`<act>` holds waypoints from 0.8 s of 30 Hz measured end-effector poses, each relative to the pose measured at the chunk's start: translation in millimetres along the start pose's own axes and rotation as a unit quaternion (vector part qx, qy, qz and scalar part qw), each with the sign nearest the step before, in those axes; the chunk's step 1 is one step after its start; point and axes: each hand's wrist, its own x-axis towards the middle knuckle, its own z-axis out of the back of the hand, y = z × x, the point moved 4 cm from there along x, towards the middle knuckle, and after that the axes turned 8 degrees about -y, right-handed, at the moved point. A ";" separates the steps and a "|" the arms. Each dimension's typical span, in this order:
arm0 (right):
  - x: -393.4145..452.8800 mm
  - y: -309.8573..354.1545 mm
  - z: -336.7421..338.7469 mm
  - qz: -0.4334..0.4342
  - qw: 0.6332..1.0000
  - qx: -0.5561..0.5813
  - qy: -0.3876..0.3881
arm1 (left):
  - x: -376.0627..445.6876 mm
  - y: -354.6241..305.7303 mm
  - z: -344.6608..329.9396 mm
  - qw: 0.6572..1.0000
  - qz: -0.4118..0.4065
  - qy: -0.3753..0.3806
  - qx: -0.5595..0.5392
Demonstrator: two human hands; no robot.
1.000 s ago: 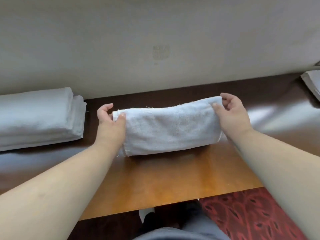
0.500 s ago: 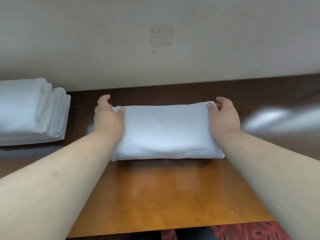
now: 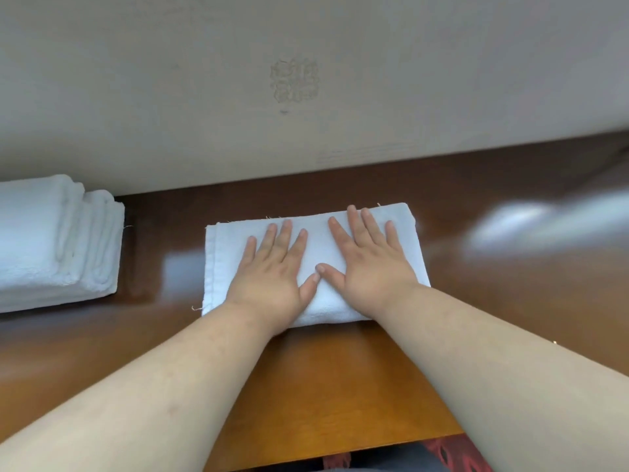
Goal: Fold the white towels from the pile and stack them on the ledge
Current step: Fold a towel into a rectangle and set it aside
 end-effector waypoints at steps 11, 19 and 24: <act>-22.1 -72.9 8.9 -0.259 0.934 0.247 0.015 | -14.5 66.6 3.1 0.973 0.215 -0.015 -0.077; -51.9 -90.0 -1.1 -0.418 0.756 0.503 0.031 | -65.7 89.5 -27.3 0.659 0.569 0.031 -0.491; -59.5 -82.2 9.7 -0.429 0.666 0.599 0.116 | -68.4 83.3 -10.1 0.595 0.568 0.130 -0.553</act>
